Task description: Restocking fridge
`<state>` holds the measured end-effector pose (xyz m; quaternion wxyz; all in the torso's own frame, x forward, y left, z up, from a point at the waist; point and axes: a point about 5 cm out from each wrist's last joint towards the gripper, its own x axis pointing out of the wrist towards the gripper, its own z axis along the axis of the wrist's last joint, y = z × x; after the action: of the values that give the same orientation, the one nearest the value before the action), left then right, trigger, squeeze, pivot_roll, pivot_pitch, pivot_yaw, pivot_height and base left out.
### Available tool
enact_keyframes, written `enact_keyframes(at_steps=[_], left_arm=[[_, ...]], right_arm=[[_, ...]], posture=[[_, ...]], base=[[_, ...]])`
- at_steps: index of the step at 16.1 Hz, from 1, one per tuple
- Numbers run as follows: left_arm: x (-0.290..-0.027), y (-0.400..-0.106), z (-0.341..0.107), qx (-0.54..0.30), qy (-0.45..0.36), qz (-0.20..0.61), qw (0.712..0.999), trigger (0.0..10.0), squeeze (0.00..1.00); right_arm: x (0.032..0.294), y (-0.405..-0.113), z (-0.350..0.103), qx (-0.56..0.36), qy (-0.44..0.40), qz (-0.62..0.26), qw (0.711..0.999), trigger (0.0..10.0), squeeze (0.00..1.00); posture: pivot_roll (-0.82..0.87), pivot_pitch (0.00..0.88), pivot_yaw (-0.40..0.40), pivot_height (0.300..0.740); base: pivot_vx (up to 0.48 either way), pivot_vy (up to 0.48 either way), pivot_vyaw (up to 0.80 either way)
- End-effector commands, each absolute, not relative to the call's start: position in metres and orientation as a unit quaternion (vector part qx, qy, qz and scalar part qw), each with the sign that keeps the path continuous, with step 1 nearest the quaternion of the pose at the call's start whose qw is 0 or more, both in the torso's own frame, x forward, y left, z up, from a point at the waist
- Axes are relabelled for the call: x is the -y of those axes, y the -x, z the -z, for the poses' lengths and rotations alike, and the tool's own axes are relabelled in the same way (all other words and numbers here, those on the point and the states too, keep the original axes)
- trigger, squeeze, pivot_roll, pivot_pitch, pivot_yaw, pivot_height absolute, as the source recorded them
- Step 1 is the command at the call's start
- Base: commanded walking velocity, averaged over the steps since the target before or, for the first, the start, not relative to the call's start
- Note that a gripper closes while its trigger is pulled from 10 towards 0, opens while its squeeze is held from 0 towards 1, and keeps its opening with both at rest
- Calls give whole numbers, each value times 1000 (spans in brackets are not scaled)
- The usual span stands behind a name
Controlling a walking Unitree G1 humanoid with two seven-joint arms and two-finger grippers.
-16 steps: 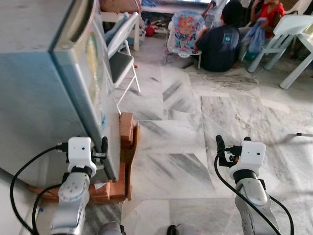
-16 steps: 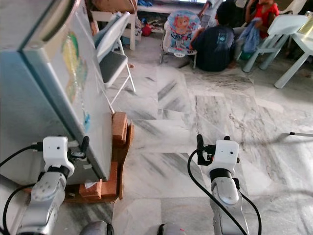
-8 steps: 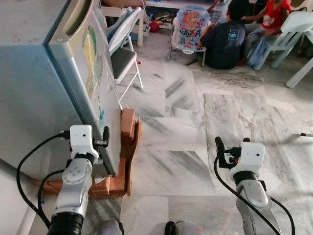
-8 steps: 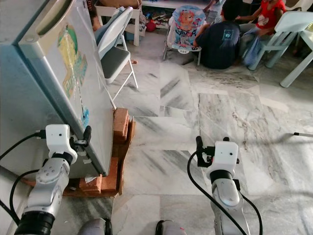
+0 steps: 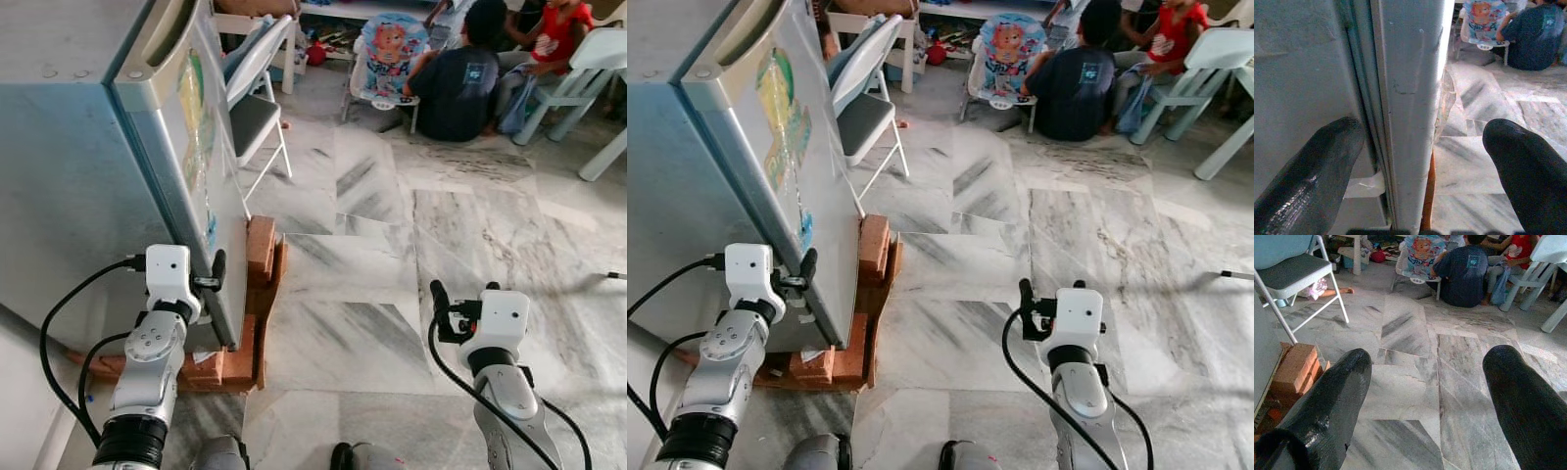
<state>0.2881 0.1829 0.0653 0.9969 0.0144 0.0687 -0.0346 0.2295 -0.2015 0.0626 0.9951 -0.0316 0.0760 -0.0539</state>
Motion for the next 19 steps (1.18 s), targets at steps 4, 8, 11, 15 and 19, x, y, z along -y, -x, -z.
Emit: enact_keyframes(at_steps=[4,8,11,15,19], left_arm=[[-166,-290,-65,-71,-17,77,994,10000,0],[-165,-294,-65,-71,-30,76,994,10000,0],[-173,-308,-70,-72,-44,40,996,10000,0],[-135,-329,-99,-35,-12,152,988,10000,0],[-12,-269,-112,-42,61,479,875,10000,0]], right_arm=[[204,-230,-65,-75,39,51,995,10000,0],[203,-228,-64,-79,37,50,995,10000,0],[192,-218,-51,-131,16,-22,991,10000,0],[193,-194,-29,-204,24,-80,975,10000,0],[193,-193,-27,-218,23,-94,971,10000,0]], posture=[[8,90,-67,740],[4,91,-64,740],[1,90,-65,740],[0,91,-71,740],[-8,84,-68,740]], base=[[0,0,0],[0,0,0],[0,0,0],[0,0,0],[0,0,0]])
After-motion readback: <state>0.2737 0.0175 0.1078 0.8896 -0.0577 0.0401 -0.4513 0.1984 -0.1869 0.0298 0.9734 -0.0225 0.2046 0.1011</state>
